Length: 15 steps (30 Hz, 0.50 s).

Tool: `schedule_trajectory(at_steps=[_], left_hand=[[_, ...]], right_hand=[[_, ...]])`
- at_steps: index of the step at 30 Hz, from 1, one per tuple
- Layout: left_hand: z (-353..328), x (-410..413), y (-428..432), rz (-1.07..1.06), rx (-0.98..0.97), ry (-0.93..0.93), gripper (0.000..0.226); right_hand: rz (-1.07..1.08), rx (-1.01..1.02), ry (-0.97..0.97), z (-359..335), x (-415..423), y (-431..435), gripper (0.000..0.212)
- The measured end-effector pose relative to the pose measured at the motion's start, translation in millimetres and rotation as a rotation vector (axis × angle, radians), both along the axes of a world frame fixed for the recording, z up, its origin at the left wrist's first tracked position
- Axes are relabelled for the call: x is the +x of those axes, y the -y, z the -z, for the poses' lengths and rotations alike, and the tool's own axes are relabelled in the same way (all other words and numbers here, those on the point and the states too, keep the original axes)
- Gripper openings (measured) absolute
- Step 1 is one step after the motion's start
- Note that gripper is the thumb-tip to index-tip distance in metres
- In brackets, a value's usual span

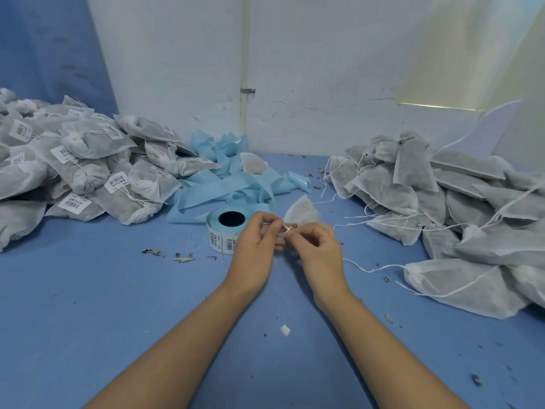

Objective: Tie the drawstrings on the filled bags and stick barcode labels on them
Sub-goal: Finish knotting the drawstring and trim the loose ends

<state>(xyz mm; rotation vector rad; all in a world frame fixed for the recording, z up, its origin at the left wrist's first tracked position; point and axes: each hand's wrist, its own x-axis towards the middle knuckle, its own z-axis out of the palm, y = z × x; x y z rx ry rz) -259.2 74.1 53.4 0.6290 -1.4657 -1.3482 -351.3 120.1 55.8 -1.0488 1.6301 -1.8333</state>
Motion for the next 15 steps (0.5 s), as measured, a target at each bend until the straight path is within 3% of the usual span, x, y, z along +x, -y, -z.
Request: schedule_trajectory(at_steps=[5,15], left_hand=[[3,1,3,-0.076,-0.117,0.096,0.012],[0,2,0,-0.106,-0.205,0.233,0.015]], right_hand=[[-0.154,-0.014,0.289,-5,-2,-1,0.017],[-0.235,-0.038,0.511,-8,-11,-2,0.018]])
